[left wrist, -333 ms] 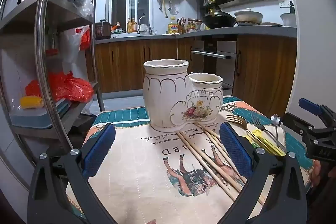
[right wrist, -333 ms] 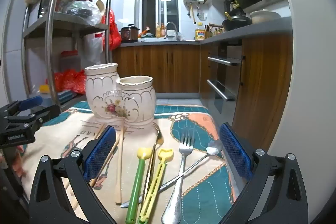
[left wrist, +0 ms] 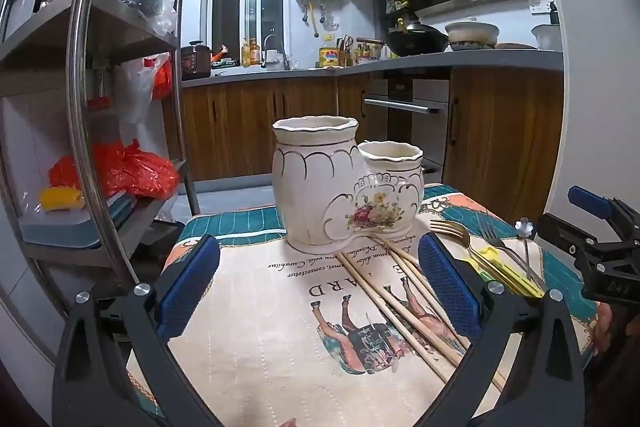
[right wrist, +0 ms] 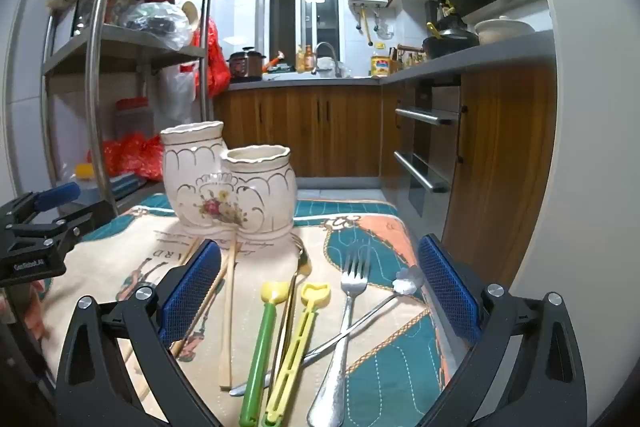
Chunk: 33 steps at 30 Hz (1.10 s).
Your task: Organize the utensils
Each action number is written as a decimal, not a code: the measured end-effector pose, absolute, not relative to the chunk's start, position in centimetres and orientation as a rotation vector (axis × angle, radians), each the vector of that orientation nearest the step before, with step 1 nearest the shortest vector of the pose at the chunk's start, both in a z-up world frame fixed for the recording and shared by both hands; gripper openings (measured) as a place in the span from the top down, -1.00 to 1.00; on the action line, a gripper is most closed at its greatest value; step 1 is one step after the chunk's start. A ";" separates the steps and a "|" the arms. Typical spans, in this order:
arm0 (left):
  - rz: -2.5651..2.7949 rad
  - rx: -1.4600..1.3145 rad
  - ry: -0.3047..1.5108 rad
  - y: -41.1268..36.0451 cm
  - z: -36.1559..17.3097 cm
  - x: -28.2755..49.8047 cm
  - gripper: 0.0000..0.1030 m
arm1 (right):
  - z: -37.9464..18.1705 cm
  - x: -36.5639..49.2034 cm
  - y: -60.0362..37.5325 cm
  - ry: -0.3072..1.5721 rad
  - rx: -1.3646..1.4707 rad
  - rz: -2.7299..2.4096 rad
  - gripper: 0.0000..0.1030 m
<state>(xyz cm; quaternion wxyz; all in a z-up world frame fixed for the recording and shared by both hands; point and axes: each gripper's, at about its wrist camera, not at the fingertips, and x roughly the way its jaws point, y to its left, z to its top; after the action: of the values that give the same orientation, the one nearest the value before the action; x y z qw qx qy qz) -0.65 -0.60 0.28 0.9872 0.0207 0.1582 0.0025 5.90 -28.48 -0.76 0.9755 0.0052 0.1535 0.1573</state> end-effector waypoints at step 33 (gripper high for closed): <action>0.004 0.023 0.322 -0.4 0.0 -0.5 -0.90 | -0.8 5.9 -28.6 0.310 0.015 0.318 -0.90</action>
<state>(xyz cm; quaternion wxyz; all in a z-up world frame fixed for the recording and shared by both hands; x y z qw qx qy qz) -0.46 -0.39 -0.04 0.9870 0.0117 0.1605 0.0019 5.91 -28.61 -0.79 0.9754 0.0074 0.1538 0.1578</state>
